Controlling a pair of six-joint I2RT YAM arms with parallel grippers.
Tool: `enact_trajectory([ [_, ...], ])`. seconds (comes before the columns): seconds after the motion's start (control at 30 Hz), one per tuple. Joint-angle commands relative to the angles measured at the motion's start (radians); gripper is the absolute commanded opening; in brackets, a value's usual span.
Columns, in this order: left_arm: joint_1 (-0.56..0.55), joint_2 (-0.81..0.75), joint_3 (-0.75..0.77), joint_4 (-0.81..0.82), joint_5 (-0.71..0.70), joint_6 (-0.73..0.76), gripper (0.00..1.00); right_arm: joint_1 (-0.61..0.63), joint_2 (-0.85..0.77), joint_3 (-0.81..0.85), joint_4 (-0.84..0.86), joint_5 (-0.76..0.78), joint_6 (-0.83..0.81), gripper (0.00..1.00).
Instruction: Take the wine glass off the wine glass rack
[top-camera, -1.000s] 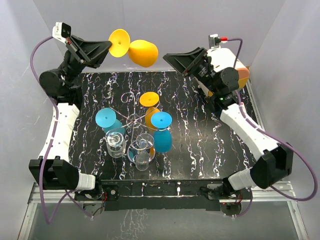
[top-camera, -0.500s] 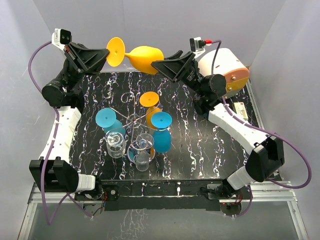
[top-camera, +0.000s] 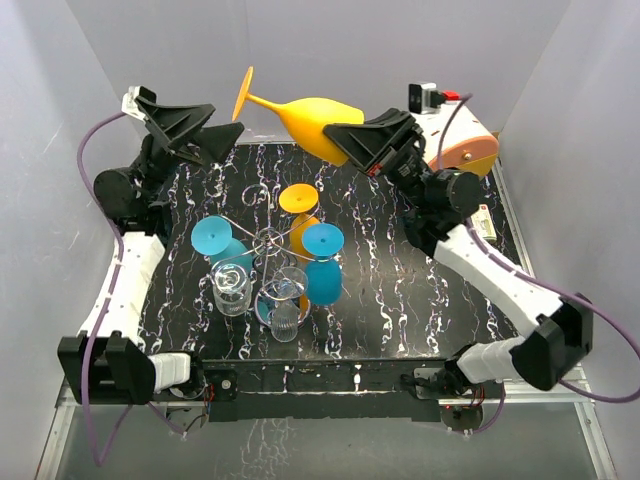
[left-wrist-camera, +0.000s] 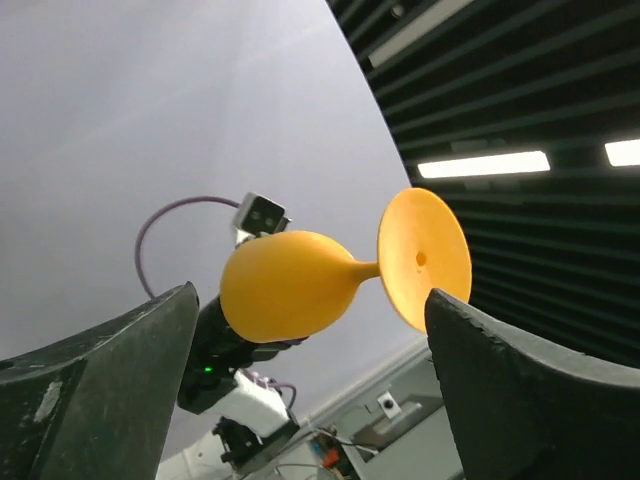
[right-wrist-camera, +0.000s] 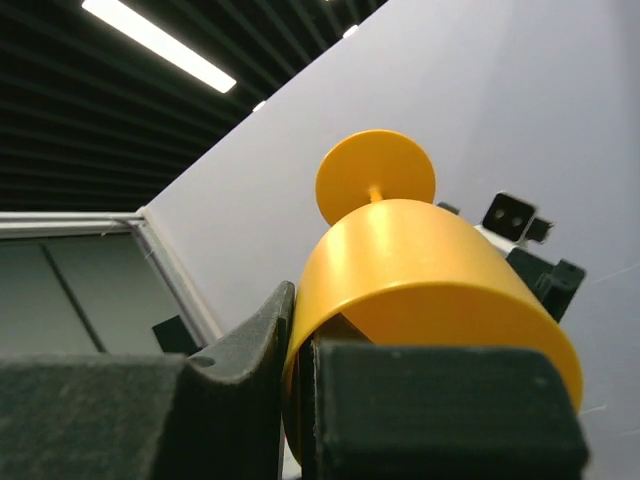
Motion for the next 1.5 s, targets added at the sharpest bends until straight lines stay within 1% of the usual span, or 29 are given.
enact_trajectory([
  [0.0,0.002,-0.166,-0.002,-0.320,0.001,0.233,0.98,-0.005,-0.141,-0.036,-0.225,0.206,-0.169,0.00],
  [0.1,0.006,-0.216,0.048,-0.546,0.002,0.396,0.99,-0.005,-0.213,-0.026,-0.491,0.408,-0.336,0.00],
  [0.17,0.008,-0.245,0.113,-0.769,-0.023,0.531,0.99,-0.005,-0.236,-0.011,-0.618,0.568,-0.458,0.00],
  [0.23,0.007,-0.259,0.218,-1.049,-0.080,0.714,0.99,-0.005,-0.234,0.015,-0.734,0.688,-0.580,0.00],
  [0.27,0.007,-0.257,0.306,-1.181,-0.124,0.807,0.99,-0.005,-0.222,0.028,-0.765,0.728,-0.639,0.00],
  [0.3,0.007,-0.249,0.374,-1.349,-0.180,0.897,0.99,-0.005,-0.206,0.042,-0.798,0.764,-0.695,0.00],
  [0.33,0.008,-0.238,0.435,-1.450,-0.233,0.972,0.99,-0.006,-0.187,0.054,-0.820,0.788,-0.747,0.00],
  [0.37,0.008,-0.225,0.491,-1.530,-0.296,1.070,0.99,-0.006,-0.163,0.067,-0.835,0.804,-0.801,0.00],
  [0.4,0.008,-0.213,0.539,-1.594,-0.358,1.136,0.99,-0.005,-0.136,0.083,-0.851,0.813,-0.866,0.00],
  [0.47,0.008,-0.189,0.601,-1.694,-0.473,1.239,0.99,-0.006,-0.076,0.131,-0.911,0.817,-0.945,0.00],
  [0.57,0.006,-0.178,0.595,-1.780,-0.629,1.306,0.99,-0.006,0.001,0.164,-0.993,0.809,-1.006,0.00],
  [0.63,-0.014,-0.158,0.588,-1.828,-0.666,1.329,0.99,-0.006,0.040,0.175,-1.075,0.813,-1.001,0.00],
  [0.77,-0.061,-0.150,0.555,-1.869,-0.683,1.402,0.99,-0.005,0.121,0.201,-1.303,0.813,-0.945,0.00],
  [0.8,-0.086,-0.140,0.574,-1.894,-0.709,1.416,0.99,-0.005,0.150,0.220,-1.371,0.825,-0.931,0.00],
  [0.87,-0.102,-0.113,0.651,-1.943,-0.729,1.444,0.99,-0.006,0.214,0.300,-1.508,0.849,-0.915,0.00],
  [0.93,-0.102,-0.080,0.767,-1.992,-0.749,1.465,0.99,-0.007,0.268,0.364,-1.612,0.860,-0.895,0.00],
  [1.03,-0.102,-0.025,0.917,-2.105,-0.795,1.482,0.99,-0.014,0.344,0.480,-1.821,0.847,-0.802,0.00],
  [1.1,-0.102,-0.021,0.943,-2.144,-0.791,1.479,0.99,-0.016,0.360,0.526,-1.922,0.842,-0.770,0.00],
  [1.17,-0.102,-0.045,0.920,-2.171,-0.807,1.431,0.99,-0.024,0.355,0.506,-1.951,0.840,-0.764,0.00],
  [1.23,-0.102,-0.090,0.869,-2.174,-0.786,1.385,0.99,-0.052,0.336,0.458,-1.948,0.773,-0.783,0.00],
  [1.33,-0.102,-0.170,0.786,-2.130,-0.687,1.329,0.99,-0.123,0.337,0.442,-1.982,0.677,-0.844,0.00],
  [1.37,-0.102,-0.180,0.802,-2.146,-0.654,1.319,0.99,-0.146,0.354,0.470,-2.026,0.635,-0.888,0.00],
  [1.4,-0.102,-0.179,0.829,-2.162,-0.614,1.312,0.99,-0.162,0.400,0.520,-2.087,0.627,-0.929,0.00],
  [1.43,-0.102,-0.177,0.851,-2.168,-0.568,1.311,0.99,-0.171,0.434,0.591,-2.153,0.662,-0.949,0.00],
  [1.47,-0.102,-0.176,0.872,-2.173,-0.530,1.310,0.99,-0.173,0.450,0.651,-2.183,0.694,-0.977,0.00],
])
